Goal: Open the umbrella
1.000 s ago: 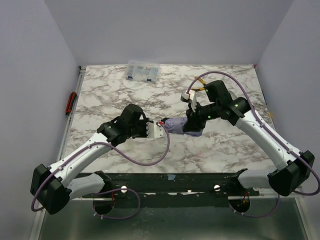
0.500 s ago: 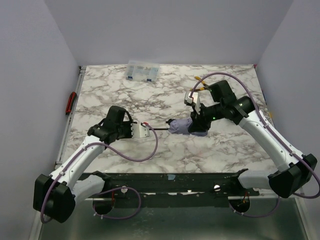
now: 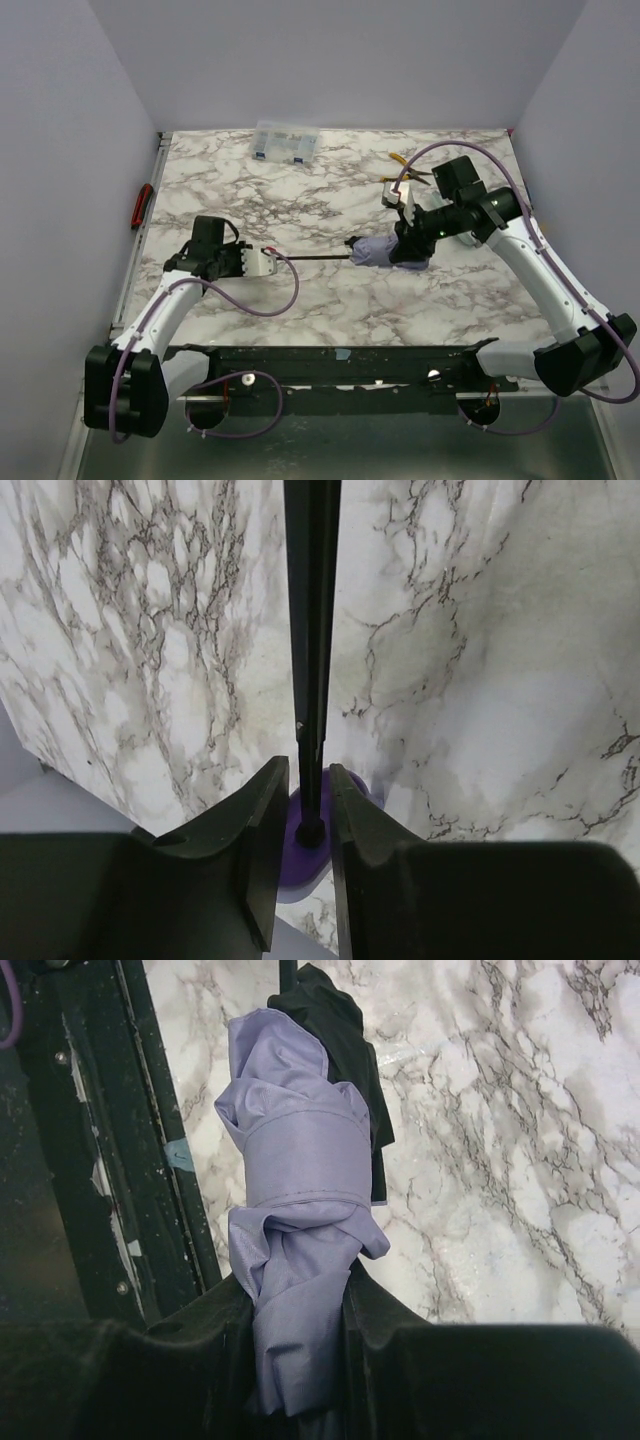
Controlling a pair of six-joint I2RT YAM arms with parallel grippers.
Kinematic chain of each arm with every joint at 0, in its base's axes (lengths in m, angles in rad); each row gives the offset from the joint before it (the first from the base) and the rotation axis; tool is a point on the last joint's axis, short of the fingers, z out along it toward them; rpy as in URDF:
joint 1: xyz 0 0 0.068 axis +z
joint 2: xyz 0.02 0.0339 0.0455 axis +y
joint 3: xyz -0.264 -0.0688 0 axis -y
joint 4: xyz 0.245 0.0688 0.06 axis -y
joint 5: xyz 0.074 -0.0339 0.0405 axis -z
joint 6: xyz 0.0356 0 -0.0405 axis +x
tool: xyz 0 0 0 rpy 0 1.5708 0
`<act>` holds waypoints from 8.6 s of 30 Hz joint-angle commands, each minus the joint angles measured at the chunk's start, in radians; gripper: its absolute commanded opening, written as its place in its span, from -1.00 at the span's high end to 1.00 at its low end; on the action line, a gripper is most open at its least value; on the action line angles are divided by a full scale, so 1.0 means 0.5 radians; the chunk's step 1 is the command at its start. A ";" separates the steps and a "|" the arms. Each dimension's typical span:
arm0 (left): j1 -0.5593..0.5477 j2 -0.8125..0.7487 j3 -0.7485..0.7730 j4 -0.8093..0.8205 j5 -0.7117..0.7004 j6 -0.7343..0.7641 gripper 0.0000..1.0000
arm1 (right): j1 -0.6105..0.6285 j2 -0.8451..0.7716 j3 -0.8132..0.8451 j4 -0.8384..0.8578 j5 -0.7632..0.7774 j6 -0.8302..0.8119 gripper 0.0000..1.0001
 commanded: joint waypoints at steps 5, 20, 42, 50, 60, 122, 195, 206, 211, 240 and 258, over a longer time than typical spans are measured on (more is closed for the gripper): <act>0.310 0.123 -0.045 0.120 -0.182 0.276 0.41 | -0.118 -0.052 0.051 -0.296 0.045 -0.185 0.99; -0.165 -0.070 0.687 -0.393 0.729 -0.567 -0.31 | -0.139 0.139 -0.122 0.253 -0.472 0.373 0.99; -0.358 -0.221 1.358 0.148 1.086 -2.063 -0.82 | -0.215 0.022 -0.079 1.941 -0.442 2.247 0.99; -0.393 -0.107 1.235 0.282 1.424 -2.233 -0.70 | -0.238 -0.074 -0.357 2.398 -0.288 2.633 0.99; -0.996 -0.231 1.047 0.235 0.975 -0.640 -0.08 | -0.236 -0.085 -0.495 2.327 -0.767 2.672 0.99; -1.392 0.054 0.739 0.174 0.500 0.225 0.30 | -0.124 0.015 -0.540 2.396 -1.072 2.818 0.99; -0.518 -0.017 0.939 1.001 1.184 -3.310 -0.66 | 0.474 -0.531 -0.823 2.722 1.460 -0.024 0.99; -0.442 0.122 1.051 1.233 1.037 -3.778 -0.82 | 0.474 -0.557 -0.623 2.617 1.117 1.103 0.99; -0.370 0.195 1.171 1.504 1.005 -4.046 -0.83 | 0.474 -0.534 -0.614 2.677 1.077 1.216 0.99; -0.312 0.632 1.425 1.799 0.870 -4.603 1.00 | 0.474 -0.421 -0.577 2.616 0.834 1.439 0.93; -0.316 0.382 1.241 1.171 0.588 -2.546 1.00 | 0.199 -0.475 -0.532 1.730 0.928 1.462 -0.89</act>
